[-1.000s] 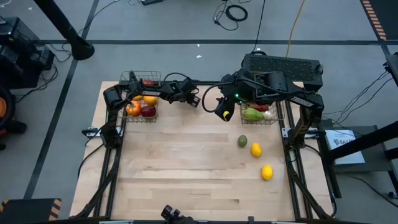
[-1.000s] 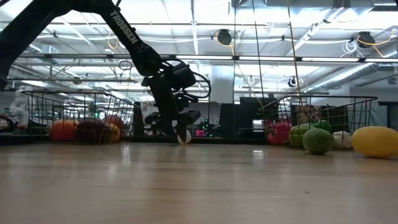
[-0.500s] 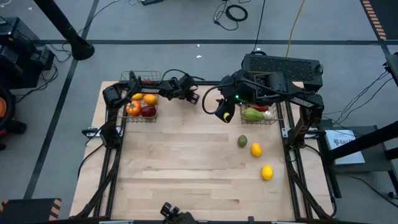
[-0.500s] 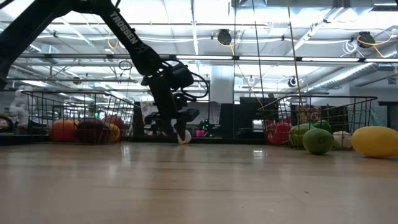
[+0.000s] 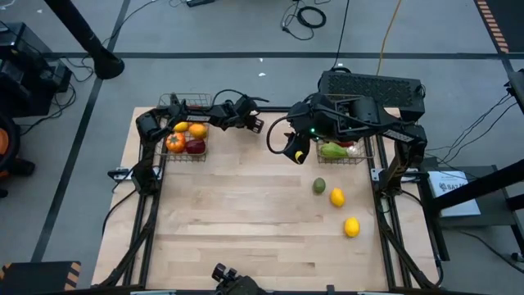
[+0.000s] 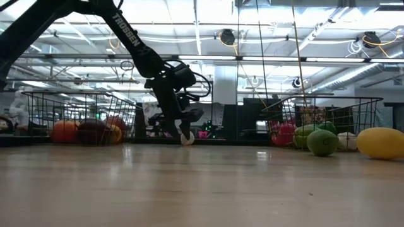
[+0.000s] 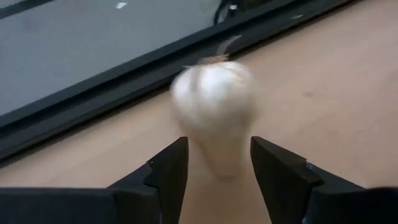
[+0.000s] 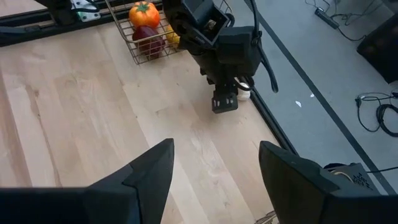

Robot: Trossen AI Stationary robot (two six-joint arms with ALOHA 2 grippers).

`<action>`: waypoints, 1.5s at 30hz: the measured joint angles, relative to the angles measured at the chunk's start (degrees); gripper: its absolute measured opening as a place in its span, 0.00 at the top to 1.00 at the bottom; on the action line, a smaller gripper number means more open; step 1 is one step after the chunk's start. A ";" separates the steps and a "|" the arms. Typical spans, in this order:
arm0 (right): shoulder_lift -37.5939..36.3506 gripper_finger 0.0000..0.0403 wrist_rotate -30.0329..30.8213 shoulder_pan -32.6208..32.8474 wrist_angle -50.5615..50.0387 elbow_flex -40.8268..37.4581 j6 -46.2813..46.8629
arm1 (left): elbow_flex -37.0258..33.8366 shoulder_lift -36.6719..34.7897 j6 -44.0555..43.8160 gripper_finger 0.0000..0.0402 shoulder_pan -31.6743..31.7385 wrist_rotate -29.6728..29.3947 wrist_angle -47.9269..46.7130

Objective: Sort produce into baskets
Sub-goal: Put the garlic into the right wire basket

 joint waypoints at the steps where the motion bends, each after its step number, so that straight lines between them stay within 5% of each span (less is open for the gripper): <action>1: 0.00 0.44 0.02 0.02 -0.02 0.00 0.00 | 0.07 0.20 0.00 0.55 0.12 -0.27 -0.29; 32: 0.00 0.44 -0.12 0.22 -0.01 -0.02 -0.12 | 0.27 0.16 3.42 0.55 0.18 0.76 -2.00; 45: 0.00 0.44 -0.21 0.22 -0.02 -0.02 0.02 | 0.27 0.16 3.17 0.77 0.19 0.80 -2.65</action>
